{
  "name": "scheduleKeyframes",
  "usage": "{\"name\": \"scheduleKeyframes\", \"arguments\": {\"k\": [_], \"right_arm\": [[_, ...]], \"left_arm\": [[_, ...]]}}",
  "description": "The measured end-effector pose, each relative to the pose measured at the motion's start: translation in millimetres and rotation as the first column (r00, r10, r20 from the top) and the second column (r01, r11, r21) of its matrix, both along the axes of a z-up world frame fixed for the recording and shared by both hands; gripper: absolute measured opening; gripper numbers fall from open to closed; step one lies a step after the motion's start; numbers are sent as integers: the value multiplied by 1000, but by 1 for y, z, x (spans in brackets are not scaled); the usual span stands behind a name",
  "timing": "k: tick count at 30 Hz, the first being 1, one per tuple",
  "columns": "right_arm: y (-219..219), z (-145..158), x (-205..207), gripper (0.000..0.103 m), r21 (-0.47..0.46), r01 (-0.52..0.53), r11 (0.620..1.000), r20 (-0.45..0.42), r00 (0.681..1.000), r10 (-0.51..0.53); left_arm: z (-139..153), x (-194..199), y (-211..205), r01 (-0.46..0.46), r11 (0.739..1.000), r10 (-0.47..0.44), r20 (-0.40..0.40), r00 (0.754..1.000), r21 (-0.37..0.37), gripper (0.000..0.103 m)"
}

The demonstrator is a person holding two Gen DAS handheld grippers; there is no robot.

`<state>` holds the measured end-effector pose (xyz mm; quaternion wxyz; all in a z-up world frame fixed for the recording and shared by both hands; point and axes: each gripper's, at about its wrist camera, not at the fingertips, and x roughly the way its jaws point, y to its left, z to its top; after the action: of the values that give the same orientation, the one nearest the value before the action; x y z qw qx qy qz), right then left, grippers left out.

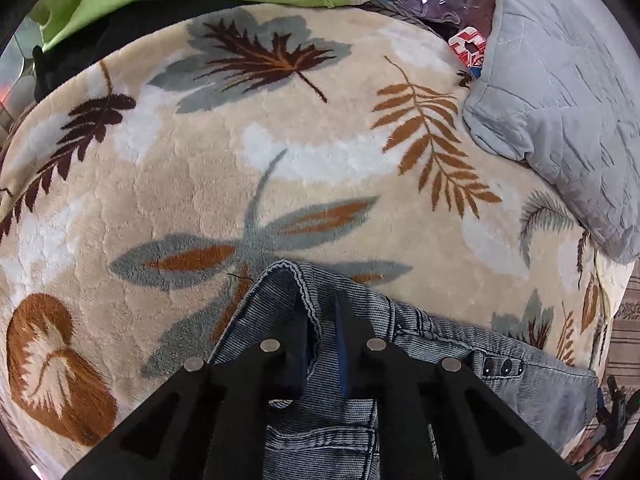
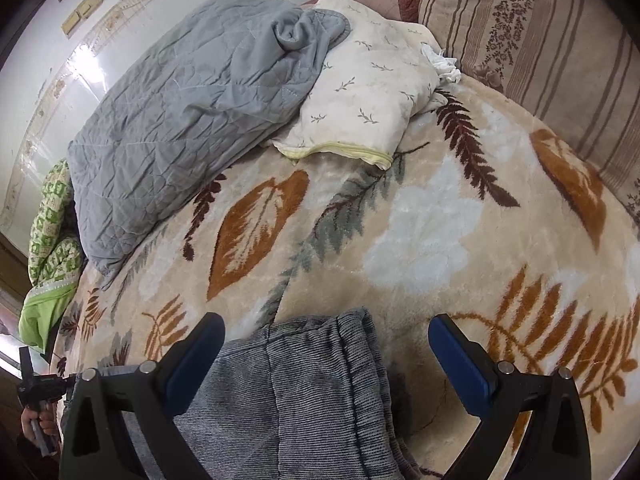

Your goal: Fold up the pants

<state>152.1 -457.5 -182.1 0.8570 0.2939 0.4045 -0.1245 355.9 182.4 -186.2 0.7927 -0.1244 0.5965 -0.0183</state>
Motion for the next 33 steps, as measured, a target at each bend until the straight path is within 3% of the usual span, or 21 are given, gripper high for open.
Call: {"name": "scheduleKeyframes", "arguments": {"k": [5, 10, 20, 22, 23, 24, 27, 33], "right_arm": [[2, -5, 5, 103, 31, -31, 999, -19, 999, 32], [-2, -10, 7, 103, 41, -41, 998, -39, 998, 42], [-23, -30, 34, 102, 80, -38, 996, -69, 997, 43], [-16, -35, 42, 83, 65, -71, 995, -77, 994, 76], [-11, -37, 44, 51, 83, -105, 991, -72, 991, 111], [-7, -39, 46, 34, 97, -122, 988, -78, 989, 129], [5, -26, 42, 25, 28, -145, 989, -81, 986, 147], [13, 33, -4, 17, -27, -133, 991, 113, 984, 135]], "left_arm": [[4, -4, -5, -13, 1000, 11, 43, 999, 28, 3], [24, -13, -2, -17, 1000, 17, 122, 992, -4, 3], [68, -30, 1, 13, 997, 1, 192, 981, -74, 2], [75, -36, 3, 20, 996, -2, 210, 978, -87, 2], [77, -38, 2, 21, 995, -1, 217, 976, -93, 3], [82, -42, 4, 24, 994, 1, 228, 974, -106, 2], [98, -58, 9, 37, 989, 3, 267, 964, -143, 3], [125, -98, 27, 44, 976, 28, 326, 945, -212, 3]]}}
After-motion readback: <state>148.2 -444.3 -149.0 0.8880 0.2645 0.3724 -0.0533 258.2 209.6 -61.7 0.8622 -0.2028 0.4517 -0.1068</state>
